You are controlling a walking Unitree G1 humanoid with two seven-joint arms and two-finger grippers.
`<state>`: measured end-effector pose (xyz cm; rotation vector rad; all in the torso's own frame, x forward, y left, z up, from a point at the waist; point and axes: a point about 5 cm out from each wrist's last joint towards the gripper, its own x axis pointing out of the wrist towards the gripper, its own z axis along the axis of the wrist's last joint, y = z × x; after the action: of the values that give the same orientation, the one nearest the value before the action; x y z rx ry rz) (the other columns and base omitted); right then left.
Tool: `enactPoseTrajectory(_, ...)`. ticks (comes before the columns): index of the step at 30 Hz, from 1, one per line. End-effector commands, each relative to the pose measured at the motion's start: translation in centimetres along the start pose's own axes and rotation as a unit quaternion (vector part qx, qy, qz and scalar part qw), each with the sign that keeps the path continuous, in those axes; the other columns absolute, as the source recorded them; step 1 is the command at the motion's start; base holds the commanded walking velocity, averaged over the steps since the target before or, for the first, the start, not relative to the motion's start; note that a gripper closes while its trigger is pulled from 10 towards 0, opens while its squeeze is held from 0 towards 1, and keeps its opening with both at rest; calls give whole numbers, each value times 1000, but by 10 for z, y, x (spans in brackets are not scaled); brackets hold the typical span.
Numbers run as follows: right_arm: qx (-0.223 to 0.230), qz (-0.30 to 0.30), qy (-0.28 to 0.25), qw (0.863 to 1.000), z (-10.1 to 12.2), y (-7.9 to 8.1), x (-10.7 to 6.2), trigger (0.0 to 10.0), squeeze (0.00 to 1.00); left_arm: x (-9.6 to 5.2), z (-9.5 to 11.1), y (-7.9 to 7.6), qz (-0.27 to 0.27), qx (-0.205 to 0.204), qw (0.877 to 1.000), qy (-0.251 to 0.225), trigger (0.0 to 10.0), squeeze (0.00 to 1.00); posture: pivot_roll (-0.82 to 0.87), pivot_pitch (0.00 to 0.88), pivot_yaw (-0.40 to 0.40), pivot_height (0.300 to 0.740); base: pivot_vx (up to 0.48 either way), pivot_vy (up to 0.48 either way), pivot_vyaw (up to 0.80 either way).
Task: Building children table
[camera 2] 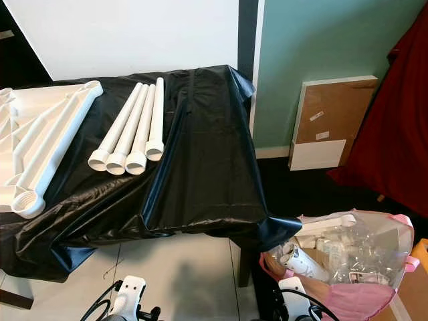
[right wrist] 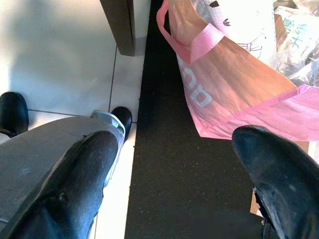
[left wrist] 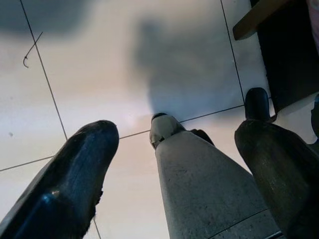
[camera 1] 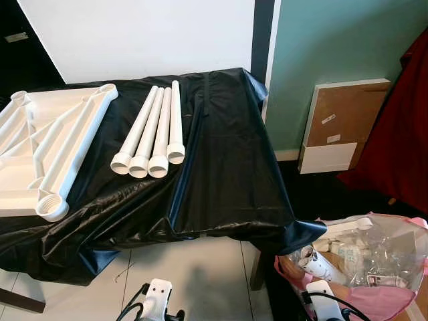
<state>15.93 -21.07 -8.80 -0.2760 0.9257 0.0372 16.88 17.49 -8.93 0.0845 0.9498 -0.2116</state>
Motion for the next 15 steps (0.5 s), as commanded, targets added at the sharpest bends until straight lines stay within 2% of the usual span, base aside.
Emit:
enactPoseTrajectory(1, 1, 4, 14, 1000, -7, 2, -2, 10000, 0, -2, -11, 3, 40, -8, 999, 21, 10000, 0, -112, 0, 32, 740, 0, 0, 0)
enactPoseTrajectory(15, 5, 4, 8, 1000, -5, 3, -1, 10000, 0, -2, -11, 2, 42, -21, 999, 21, 10000, 0, -110, 0, 31, 740, 0, 0, 0)
